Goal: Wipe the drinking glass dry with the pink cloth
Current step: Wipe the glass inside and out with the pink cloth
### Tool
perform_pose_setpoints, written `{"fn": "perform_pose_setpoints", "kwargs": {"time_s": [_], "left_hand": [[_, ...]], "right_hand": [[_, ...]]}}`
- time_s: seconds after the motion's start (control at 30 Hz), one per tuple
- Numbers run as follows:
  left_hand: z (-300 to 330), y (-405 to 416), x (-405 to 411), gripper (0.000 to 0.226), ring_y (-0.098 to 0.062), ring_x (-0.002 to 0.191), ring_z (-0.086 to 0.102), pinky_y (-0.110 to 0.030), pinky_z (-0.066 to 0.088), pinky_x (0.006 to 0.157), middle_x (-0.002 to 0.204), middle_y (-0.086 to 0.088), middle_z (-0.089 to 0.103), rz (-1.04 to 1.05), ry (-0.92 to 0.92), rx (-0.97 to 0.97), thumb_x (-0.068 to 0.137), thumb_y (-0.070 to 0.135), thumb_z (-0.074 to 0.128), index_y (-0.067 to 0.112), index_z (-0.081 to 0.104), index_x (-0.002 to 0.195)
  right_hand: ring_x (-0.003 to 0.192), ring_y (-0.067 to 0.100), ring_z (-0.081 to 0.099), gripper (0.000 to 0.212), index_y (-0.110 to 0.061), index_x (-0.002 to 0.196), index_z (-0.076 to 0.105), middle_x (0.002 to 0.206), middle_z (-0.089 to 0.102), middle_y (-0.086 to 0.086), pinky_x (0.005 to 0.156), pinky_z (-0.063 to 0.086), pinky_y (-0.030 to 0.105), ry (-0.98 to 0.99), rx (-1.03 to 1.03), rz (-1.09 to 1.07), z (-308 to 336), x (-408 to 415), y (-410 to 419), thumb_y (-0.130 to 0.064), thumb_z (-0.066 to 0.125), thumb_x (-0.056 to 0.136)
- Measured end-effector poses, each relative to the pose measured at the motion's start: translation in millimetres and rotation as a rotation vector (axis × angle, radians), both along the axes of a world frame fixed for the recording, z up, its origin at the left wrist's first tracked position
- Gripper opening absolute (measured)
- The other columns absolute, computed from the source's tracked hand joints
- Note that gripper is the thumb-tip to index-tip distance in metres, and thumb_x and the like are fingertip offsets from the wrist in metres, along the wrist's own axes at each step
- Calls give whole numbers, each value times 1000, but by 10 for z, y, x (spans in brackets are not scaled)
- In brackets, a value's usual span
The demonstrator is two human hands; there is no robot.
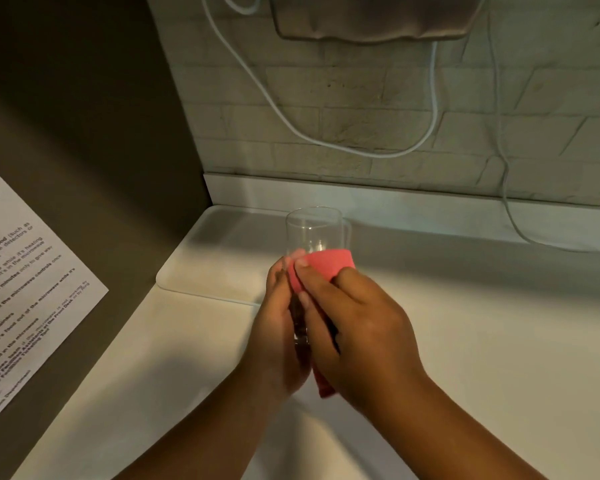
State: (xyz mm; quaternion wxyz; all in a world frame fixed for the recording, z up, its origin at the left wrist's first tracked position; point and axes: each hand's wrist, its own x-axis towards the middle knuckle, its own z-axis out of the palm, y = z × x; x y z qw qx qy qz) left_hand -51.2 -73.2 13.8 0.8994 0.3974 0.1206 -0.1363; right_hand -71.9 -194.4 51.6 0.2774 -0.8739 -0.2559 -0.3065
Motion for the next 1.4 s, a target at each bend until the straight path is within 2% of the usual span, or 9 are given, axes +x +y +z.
{"fn": "perform_pose_setpoints", "kwargs": {"time_s": [0.17,0.27,0.43,0.6,0.73,1.0,1.1,1.27,1.4], "left_hand": [[61,-113,-69,63,-34,109,76,-56,60,92,123,-19,76,107,-177,78,76,59,72,31,65,133],[117,-119,-56,62,-43,114,73,-66,56,96,126,-24,73,128,-164,54,83,59,66,28,59,137],[232,-71,62,64,-44,122,68,-58,55,102,135,-28,68,185,-109,-7,87,51,62,16,54,141],[225,27,110,66,-40,116,72,-48,63,83,133,-25,70,145,-50,-31,94,57,59,18,55,147],[162,-21,43,73,-34,124,69,-44,59,93,139,-21,67,130,-66,88,87,55,58,16,54,149],[271,-109,-16,65,-47,115,71,-56,62,76,136,-29,66,114,-156,-21,86,55,59,22,54,142],[342,-71,51,65,-45,114,71,-58,60,87,136,-31,66,151,-145,-38,88,56,60,19,54,141],[296,17,116,68,-41,123,68,-56,54,105,139,-28,66,145,-54,-19,95,61,58,12,60,143],[171,27,87,62,-31,111,76,-40,63,83,116,-18,79,110,1,-20,101,62,49,10,78,120]], "right_hand": [[94,13,65,36,-25,135,63,113,69,-1,78,55,25,47,178,-26,198,355,-7,-26,56,99],[79,-5,57,36,-31,136,59,90,62,-15,71,40,5,136,416,-30,231,576,-33,-25,59,100],[73,3,59,38,-37,136,59,78,58,-5,64,43,7,311,684,59,59,533,1,-26,58,100],[86,2,62,38,-25,135,62,102,68,-6,76,53,19,152,368,99,-15,254,47,-20,61,98],[79,20,62,39,-17,135,63,98,67,3,66,57,36,-12,37,96,123,286,27,-23,59,97],[66,7,54,35,-29,135,61,75,58,-3,59,44,14,197,567,-42,299,679,-63,-26,58,100],[68,4,57,35,-31,134,62,75,56,-1,58,42,9,291,682,35,184,573,-33,-24,58,100],[86,7,64,37,-22,135,62,101,69,0,74,54,21,140,377,92,112,251,31,-19,60,99],[83,19,65,37,-17,133,65,102,69,2,70,57,30,34,57,49,180,192,54,-22,60,96]]}}
